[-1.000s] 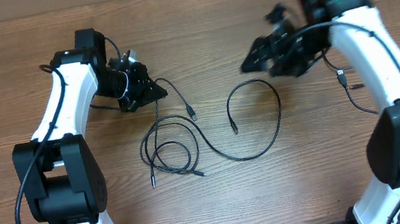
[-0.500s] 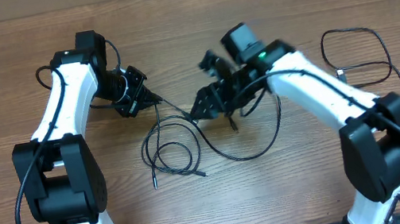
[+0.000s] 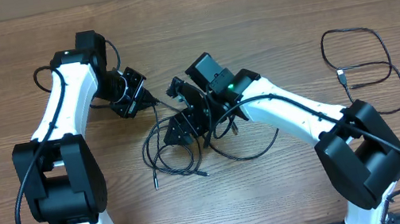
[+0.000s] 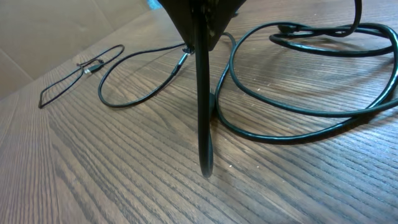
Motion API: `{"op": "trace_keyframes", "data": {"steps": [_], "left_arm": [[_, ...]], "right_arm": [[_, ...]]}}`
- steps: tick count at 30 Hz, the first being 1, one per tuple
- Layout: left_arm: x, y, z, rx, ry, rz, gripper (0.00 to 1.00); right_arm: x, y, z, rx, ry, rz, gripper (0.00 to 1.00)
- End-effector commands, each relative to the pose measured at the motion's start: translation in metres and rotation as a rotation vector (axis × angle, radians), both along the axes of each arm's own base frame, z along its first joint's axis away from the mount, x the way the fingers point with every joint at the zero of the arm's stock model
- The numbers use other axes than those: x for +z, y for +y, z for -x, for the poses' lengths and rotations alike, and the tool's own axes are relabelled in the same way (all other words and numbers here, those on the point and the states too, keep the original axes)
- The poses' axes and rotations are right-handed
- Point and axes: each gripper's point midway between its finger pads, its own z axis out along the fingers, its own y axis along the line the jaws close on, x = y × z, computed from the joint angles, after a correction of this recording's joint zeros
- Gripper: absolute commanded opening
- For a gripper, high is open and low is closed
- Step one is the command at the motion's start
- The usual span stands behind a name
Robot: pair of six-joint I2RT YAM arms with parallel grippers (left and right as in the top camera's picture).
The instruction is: Untangle cables
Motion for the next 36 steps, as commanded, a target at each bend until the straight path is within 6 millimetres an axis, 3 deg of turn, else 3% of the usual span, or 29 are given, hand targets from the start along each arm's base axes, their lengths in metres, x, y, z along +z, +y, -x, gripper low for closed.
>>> {"op": "trace_keyframes", "data": {"steps": [1, 10, 19, 23, 24, 26, 27, 30, 36], "left_arm": [[-0.002, 0.002, 0.001, 0.016, 0.018, -0.013, 0.04], [-0.002, 0.001, 0.011, 0.076, 0.102, -0.009, 0.04], [0.001, -0.002, 0.013, 0.13, 0.153, 0.01, 0.04], [0.001, -0.002, 0.015, 0.134, 0.166, 0.01, 0.04], [0.001, -0.002, 0.016, 0.135, 0.167, 0.01, 0.04], [0.001, -0.002, 0.015, 0.133, 0.164, 0.009, 0.04], [0.0, -0.001, 0.015, 0.126, 0.159, 0.007, 0.04], [-0.003, 0.003, 0.015, 0.077, 0.12, -0.023, 0.05], [-0.017, 0.031, 0.019, -0.233, -0.039, -0.198, 0.29]], "right_arm": [[-0.006, 0.003, -0.006, -0.06, -0.005, 0.034, 0.68], [-0.003, 0.019, 0.004, -0.031, -0.025, 0.015, 0.49], [-0.015, 0.033, 0.019, 0.012, -0.014, 0.022, 0.49], [-0.029, 0.035, 0.017, -0.046, 0.004, 0.068, 0.48], [-0.033, 0.035, 0.016, -0.057, -0.001, 0.082, 0.43], [-0.039, 0.035, 0.014, -0.064, -0.012, 0.097, 0.11], [-0.039, 0.035, 0.014, -0.064, -0.012, 0.097, 0.04], [-0.035, 0.036, 0.011, -0.066, -0.019, 0.089, 0.04], [-0.003, 0.039, -0.003, -0.074, -0.04, 0.009, 0.04]]}}
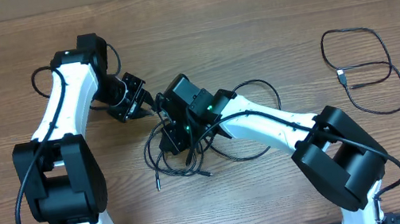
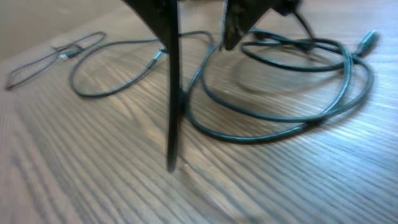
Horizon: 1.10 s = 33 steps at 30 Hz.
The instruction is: Untangle cables
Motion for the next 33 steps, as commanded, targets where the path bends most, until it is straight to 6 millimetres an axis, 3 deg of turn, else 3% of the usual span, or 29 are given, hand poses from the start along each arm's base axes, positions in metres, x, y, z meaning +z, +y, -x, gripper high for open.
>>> {"op": "trace_keyframes", "data": {"steps": [1, 4, 9, 11, 15, 18, 22, 28, 33], "left_arm": [[-0.009, 0.019, 0.005, -0.281, -0.104, -0.104, 0.31], [-0.012, 0.029, 0.016, -0.382, -0.089, -0.148, 0.4], [-0.012, 0.032, 0.021, -0.455, -0.097, -0.151, 0.67], [-0.012, 0.033, 0.02, -0.46, -0.101, -0.159, 0.81], [-0.013, 0.033, 0.016, -0.462, -0.122, -0.159, 0.94], [-0.009, 0.021, 0.016, -0.536, -0.174, -0.078, 0.96], [0.002, 0.0, 0.023, -0.659, -0.256, 0.077, 1.0], [-0.007, 0.019, 0.023, -0.607, -0.179, -0.052, 1.0], [-0.007, 0.025, 0.006, -0.455, -0.193, -0.055, 0.99]], "right_arm": [[0.033, 0.002, -0.018, -0.023, -0.045, -0.068, 0.04], [0.059, -0.002, -0.024, -0.032, -0.073, -0.117, 0.04], [0.102, -0.005, -0.022, -0.026, -0.125, -0.192, 0.04], [0.116, -0.006, -0.018, -0.019, -0.134, -0.214, 0.04], [0.132, -0.004, -0.007, 0.016, -0.115, -0.263, 0.04], [0.127, -0.009, -0.015, -0.041, -0.112, -0.229, 0.04], [0.107, -0.037, -0.048, -0.254, -0.137, -0.079, 0.04], [0.101, -0.076, -0.082, -0.456, -0.079, -0.039, 0.04], [0.091, -0.093, -0.078, -0.473, 0.0, -0.01, 0.04]]}}
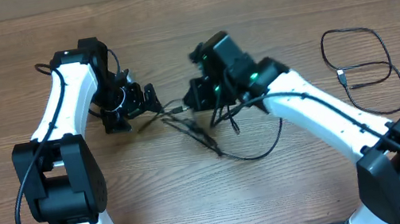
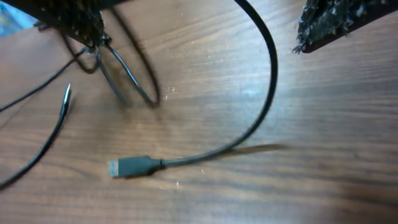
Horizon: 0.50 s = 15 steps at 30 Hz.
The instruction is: Untangle cables
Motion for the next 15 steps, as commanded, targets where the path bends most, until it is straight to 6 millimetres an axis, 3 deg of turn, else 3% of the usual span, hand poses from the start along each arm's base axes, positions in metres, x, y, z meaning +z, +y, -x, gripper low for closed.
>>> {"op": "trace_keyframes", "data": {"steps": [1, 6, 10, 12, 15], "left_arm": [[0.002, 0.004, -0.014, 0.129, -0.005, 0.041, 0.99], [0.032, -0.012, -0.044, 0.237, -0.077, 0.361, 0.99], [0.061, -0.031, -0.045, 0.131, -0.161, 0.582, 0.98], [0.055, -0.029, -0.035, 0.094, -0.145, 0.543, 0.96], [0.032, -0.009, -0.023, 0.096, -0.081, 0.362, 0.96]], "right_arm": [[0.009, -0.004, -0.003, -0.03, 0.004, -0.001, 0.04], [-0.005, -0.006, 0.012, 0.003, 0.034, 0.044, 0.04], [-0.003, -0.007, 0.005, -0.013, 0.02, 0.033, 0.04], [0.0, -0.011, -0.005, -0.059, 0.019, 0.01, 0.04], [0.003, -0.023, -0.019, -0.132, 0.029, -0.012, 0.04]]}}
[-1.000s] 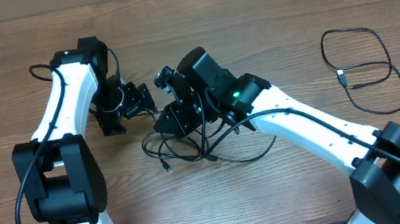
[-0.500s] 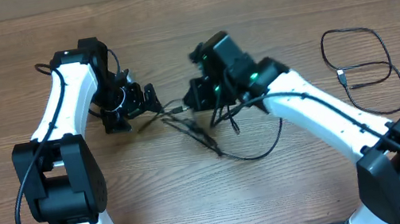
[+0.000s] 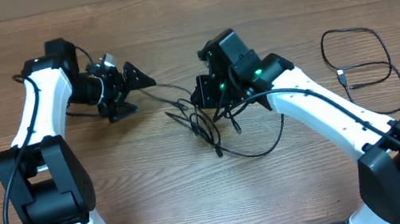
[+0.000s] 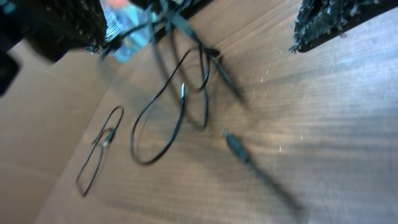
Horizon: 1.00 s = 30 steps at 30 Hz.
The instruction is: Untangle cables
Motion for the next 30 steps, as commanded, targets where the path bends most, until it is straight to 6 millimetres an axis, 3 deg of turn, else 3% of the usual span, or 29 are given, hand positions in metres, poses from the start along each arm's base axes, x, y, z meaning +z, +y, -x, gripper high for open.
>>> {"op": "trace_keyframes", "data": {"steps": [1, 6, 11, 15, 19, 24, 28, 30], "left_arm": [[-0.012, 0.01, 0.008, -0.052, 0.003, -0.096, 0.96], [-0.012, 0.005, 0.02, -0.089, 0.033, -0.092, 0.91], [-0.013, -0.007, 0.019, -0.036, 0.092, -0.094, 0.92], [-0.021, -0.024, 0.018, -0.019, 0.117, -0.099, 0.87], [-0.036, -0.047, 0.023, -0.058, 0.104, -0.106, 0.78], [-0.046, -0.048, 0.022, -0.034, 0.112, -0.143, 0.76], [-0.038, -0.047, 0.017, -0.004, 0.113, -0.072, 0.74], [-0.034, -0.047, 0.014, 0.016, 0.12, -0.035, 0.72]], "right_arm": [[0.005, -0.019, -0.018, -0.108, 0.015, -0.02, 0.04], [0.004, -0.036, -0.028, -0.173, 0.039, -0.03, 0.04], [0.004, -0.034, -0.028, -0.17, 0.039, -0.03, 0.04], [0.005, -0.034, -0.027, -0.167, 0.04, -0.032, 0.04], [0.005, -0.03, -0.022, -0.115, 0.041, -0.044, 0.04], [-0.005, -0.035, -0.007, -0.085, 0.093, -0.003, 0.06], [-0.012, -0.026, 0.008, 0.011, 0.094, 0.004, 0.2], [-0.014, -0.017, 0.016, 0.065, 0.093, 0.0, 0.33]]}}
